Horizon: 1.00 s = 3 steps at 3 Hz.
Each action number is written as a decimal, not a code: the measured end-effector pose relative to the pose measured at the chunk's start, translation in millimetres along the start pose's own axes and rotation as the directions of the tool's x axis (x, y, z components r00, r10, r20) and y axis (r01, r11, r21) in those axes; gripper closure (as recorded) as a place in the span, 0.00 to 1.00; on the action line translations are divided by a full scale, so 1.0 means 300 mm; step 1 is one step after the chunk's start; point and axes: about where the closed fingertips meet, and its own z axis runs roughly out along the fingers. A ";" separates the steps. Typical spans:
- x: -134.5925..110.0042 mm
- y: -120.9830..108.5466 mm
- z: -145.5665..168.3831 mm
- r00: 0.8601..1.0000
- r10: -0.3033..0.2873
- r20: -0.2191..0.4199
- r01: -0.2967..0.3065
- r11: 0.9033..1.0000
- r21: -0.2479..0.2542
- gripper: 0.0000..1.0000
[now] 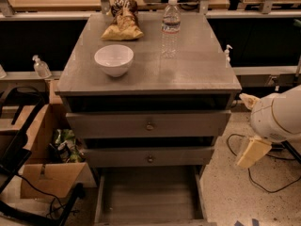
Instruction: Close bottom drawer
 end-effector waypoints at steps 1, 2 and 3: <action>-0.014 0.030 0.054 1.000 -0.006 0.008 0.005 1.000 0.023 0.00; 0.019 0.137 0.263 1.000 -0.018 0.025 0.018 1.000 0.001 0.00; 0.103 0.287 0.557 0.999 -0.003 0.036 0.005 0.998 -0.056 0.00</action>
Offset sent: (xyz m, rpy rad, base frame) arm 0.0182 0.0404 -0.2178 0.0716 -0.0454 0.0340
